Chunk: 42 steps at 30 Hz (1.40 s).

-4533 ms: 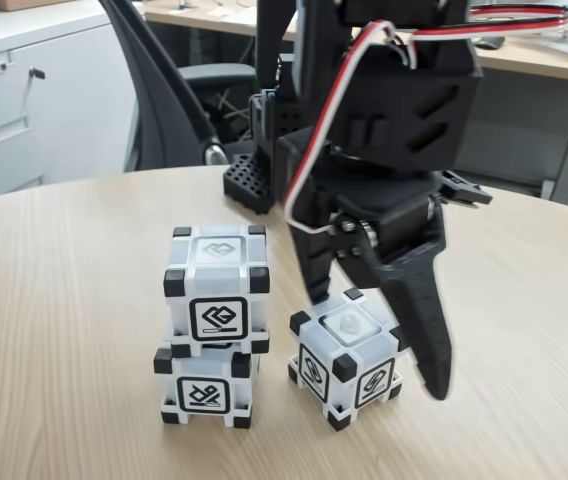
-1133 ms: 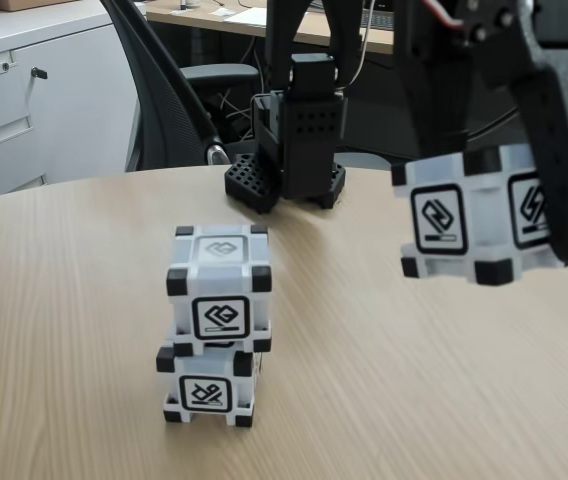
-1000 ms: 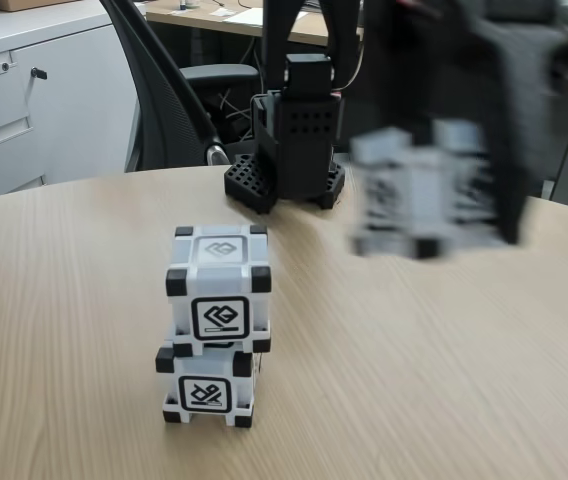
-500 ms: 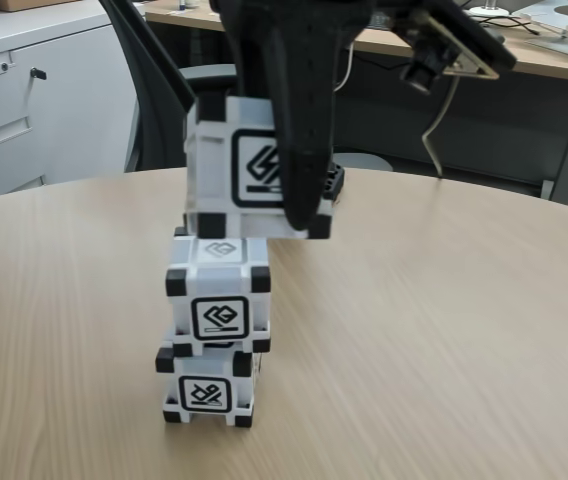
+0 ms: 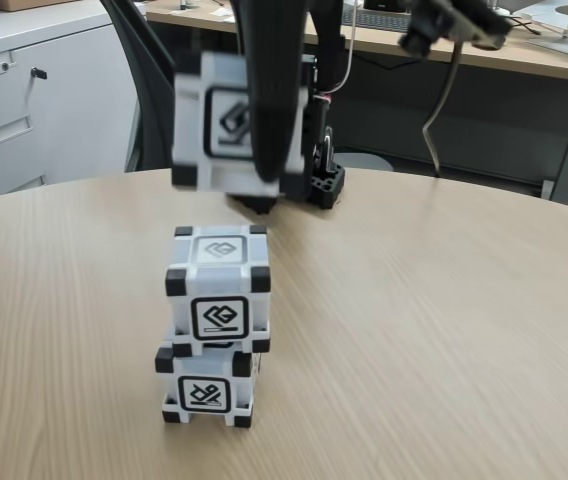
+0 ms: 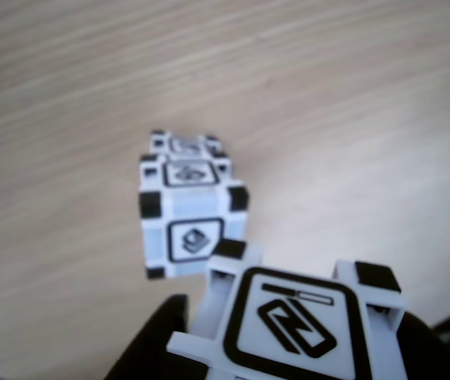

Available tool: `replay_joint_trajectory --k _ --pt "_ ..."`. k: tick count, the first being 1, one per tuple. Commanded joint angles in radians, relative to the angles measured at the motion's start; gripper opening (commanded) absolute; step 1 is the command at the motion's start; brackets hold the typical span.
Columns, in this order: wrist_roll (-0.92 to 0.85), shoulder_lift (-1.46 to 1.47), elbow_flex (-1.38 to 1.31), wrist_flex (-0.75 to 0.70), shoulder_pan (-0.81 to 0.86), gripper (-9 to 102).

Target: Stack cubes from left to right.

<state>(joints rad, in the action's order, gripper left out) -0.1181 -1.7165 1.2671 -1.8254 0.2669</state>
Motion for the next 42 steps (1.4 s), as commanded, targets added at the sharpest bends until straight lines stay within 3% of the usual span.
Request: replay_joint_trajectory --k 1,13,42 --pt "0.006 -0.071 -0.034 -0.025 0.008 0" --pt "0.026 -0.081 0.153 -0.025 0.009 0" --pt "-0.083 -0.104 0.186 -0.02 0.126 0"
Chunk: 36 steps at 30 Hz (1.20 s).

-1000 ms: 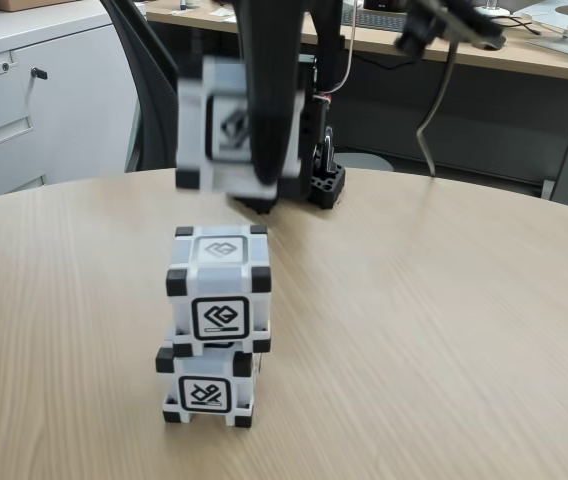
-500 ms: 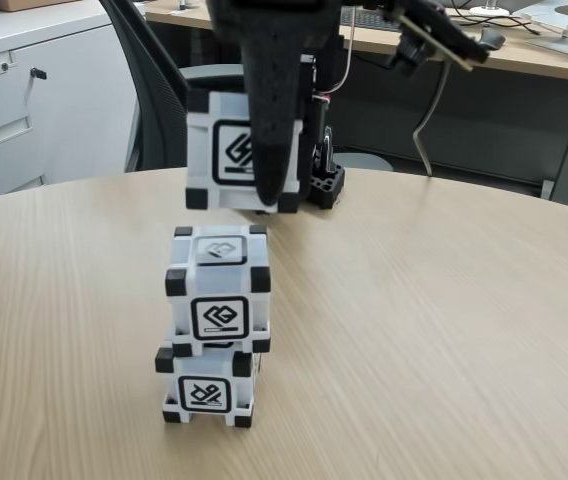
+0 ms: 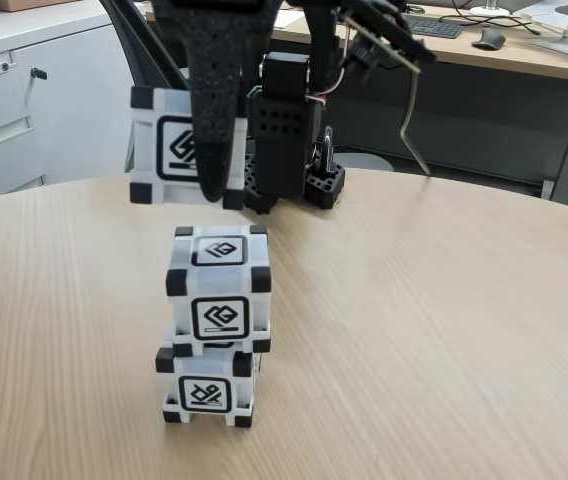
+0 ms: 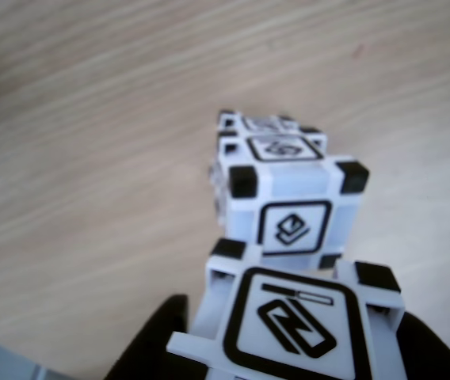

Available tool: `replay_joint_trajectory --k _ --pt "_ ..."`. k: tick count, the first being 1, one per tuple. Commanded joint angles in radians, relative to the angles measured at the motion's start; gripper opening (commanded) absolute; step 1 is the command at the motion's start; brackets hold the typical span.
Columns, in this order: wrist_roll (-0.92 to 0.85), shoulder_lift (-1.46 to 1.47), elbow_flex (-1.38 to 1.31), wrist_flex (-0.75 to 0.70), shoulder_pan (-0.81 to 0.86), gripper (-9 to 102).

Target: Stack cubes from left to right.

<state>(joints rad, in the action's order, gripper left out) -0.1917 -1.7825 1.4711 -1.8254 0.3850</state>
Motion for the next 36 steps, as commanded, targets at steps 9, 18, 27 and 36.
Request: replay_joint_trajectory --k 9,18,27,36 --pt "0.008 -0.038 -0.02 -0.02 -0.003 0" --pt "-0.014 -0.032 -0.025 -0.02 -0.011 0" --pt "-0.04 -0.003 -0.025 -0.015 -0.012 0" --pt "-0.054 0.046 -0.026 0.049 -0.012 0"
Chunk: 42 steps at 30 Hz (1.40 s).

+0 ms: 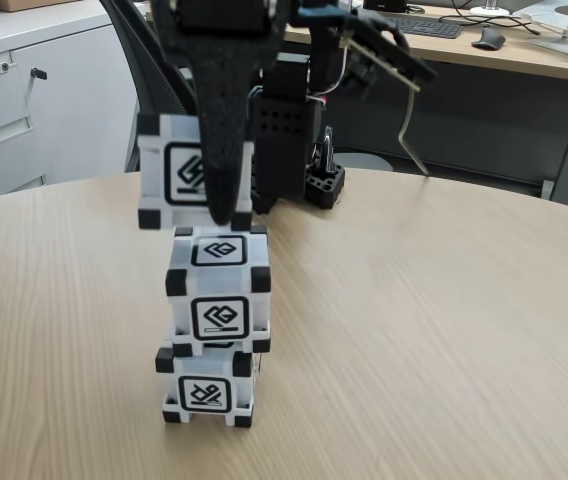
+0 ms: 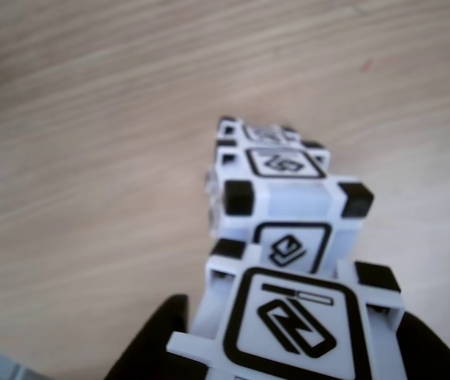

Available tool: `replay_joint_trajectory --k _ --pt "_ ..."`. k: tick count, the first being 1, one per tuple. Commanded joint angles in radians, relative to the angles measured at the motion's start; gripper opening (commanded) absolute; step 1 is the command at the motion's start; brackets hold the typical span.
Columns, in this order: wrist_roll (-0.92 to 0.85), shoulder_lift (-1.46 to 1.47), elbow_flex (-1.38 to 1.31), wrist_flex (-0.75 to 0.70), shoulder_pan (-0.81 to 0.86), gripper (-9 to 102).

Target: Stack cubes from left to right.

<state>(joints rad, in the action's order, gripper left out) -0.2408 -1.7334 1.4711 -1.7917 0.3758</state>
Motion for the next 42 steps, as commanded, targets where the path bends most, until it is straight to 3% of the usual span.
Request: replay_joint_trajectory --k 1,10,14,20,42 --pt "-0.005 -0.003 -0.025 0.015 -0.003 0" --pt "-0.021 -0.003 -0.025 0.015 -0.003 3" --pt "-0.049 -0.005 -0.025 0.015 -0.003 27" --pt "-0.1 -0.005 -0.015 0.008 -0.003 39" --pt "-0.17 -0.021 -0.006 -0.002 -0.003 49"
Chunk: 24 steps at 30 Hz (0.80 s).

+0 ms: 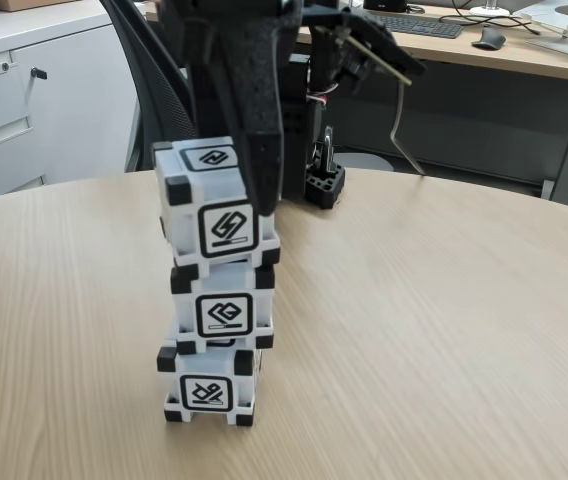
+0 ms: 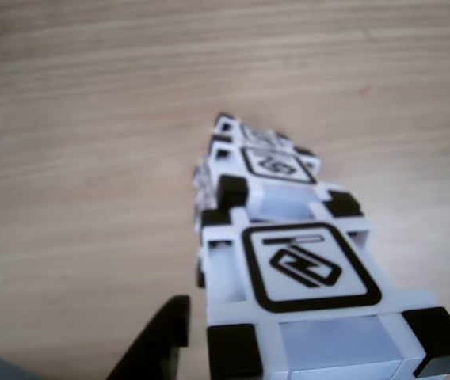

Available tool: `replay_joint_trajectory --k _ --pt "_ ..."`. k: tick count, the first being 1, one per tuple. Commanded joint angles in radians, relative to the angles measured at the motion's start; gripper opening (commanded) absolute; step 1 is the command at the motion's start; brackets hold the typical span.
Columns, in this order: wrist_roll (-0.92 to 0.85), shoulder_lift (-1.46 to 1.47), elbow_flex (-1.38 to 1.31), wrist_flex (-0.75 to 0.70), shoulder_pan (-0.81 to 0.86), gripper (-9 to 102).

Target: Stack cubes from left to right.

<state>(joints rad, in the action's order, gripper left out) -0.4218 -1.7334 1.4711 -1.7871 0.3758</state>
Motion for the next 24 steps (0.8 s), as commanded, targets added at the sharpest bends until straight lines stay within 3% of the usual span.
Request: replay_joint_trajectory --k 1,24 --pt "0.018 -0.021 -0.005 -0.006 -0.003 49" --pt "0.141 -0.021 -0.002 -0.009 -0.067 50"
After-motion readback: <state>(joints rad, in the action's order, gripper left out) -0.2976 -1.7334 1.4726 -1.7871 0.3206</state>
